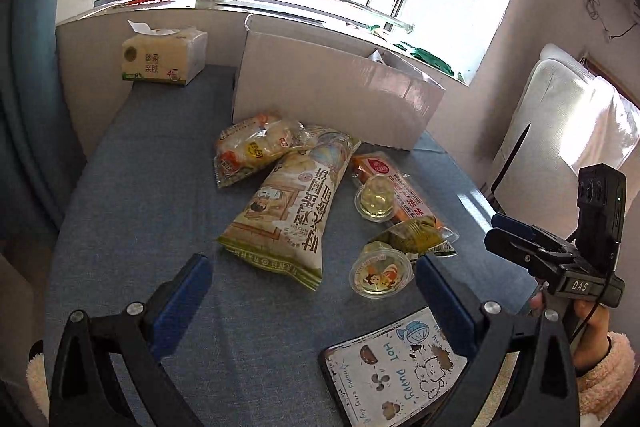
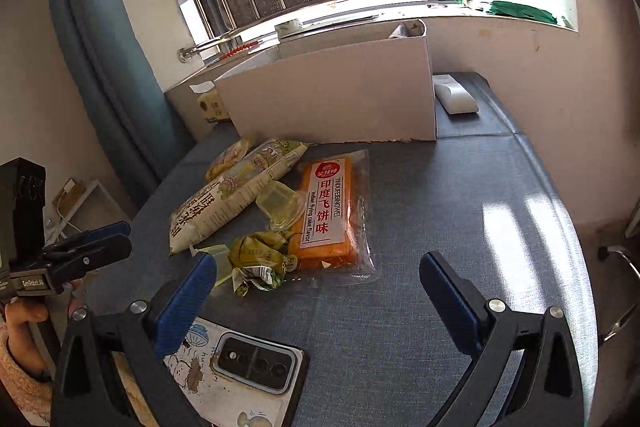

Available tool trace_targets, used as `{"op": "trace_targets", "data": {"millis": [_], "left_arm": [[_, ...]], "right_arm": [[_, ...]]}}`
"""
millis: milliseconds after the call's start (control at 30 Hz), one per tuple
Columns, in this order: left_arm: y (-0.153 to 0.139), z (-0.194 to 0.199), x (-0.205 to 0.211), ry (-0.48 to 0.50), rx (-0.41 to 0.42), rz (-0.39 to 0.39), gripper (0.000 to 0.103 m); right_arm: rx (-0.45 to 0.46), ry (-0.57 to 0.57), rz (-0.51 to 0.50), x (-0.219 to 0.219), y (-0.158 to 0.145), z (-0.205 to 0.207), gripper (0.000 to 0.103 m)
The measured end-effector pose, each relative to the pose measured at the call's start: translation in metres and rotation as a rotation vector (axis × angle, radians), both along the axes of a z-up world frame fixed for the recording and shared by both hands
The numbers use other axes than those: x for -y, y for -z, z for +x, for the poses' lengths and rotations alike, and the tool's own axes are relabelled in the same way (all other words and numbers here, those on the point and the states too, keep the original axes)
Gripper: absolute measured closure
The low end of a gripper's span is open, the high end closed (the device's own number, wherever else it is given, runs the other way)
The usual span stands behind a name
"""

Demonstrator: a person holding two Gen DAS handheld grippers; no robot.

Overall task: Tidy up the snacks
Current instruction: 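Move both open tools back over the remaining snacks on the table, then grasp the green-wrapped snack with the right tool while the left tool grasps the long printed bag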

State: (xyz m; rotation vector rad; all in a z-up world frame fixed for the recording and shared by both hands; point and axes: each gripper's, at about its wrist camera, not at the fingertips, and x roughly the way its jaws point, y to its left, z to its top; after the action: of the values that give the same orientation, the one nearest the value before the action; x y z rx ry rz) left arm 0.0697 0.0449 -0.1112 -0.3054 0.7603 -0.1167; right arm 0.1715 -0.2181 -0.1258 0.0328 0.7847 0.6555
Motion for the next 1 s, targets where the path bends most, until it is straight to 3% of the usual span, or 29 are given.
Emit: {"op": "trace_targets", "data": {"millis": [200,367,500,667,733,767,867,1000], "left_arm": [[0.006,0.002,0.002,0.007,-0.02,0.022,0.0],[0.011,0.0,-0.004,-0.002,-0.039,0.023,0.0],[0.013,-0.004,-0.011,-0.021,-0.042,0.03,0.0],[0.015,-0.006,-0.018,-0.04,-0.048,0.022,0.0],[0.016,-0.005,-0.02,-0.042,-0.054,0.022,0.0],[0.017,-0.005,-0.02,-0.045,-0.056,0.025,0.0],[0.019,-0.004,-0.023,-0.049,-0.065,0.015,0.0],[0.02,-0.001,-0.025,-0.049,-0.07,0.011,0.0]], "right_arm": [[0.124,-0.122,-0.202,-0.037,0.005,-0.005,0.0],[0.204,-0.341,-0.345,-0.067,0.009,0.003,0.0],[0.153,-0.527,-0.332,-0.08,0.011,0.022,0.0],[0.037,-0.643,-0.324,-0.093,0.022,0.043,0.0],[0.006,-0.689,-0.285,-0.093,0.026,0.044,0.019],[0.009,-0.704,-0.256,-0.092,0.026,0.042,0.061],[-0.043,-0.713,-0.18,-0.085,0.028,0.039,0.059],[-0.007,-0.658,-0.183,-0.074,0.022,0.03,0.059]]}}
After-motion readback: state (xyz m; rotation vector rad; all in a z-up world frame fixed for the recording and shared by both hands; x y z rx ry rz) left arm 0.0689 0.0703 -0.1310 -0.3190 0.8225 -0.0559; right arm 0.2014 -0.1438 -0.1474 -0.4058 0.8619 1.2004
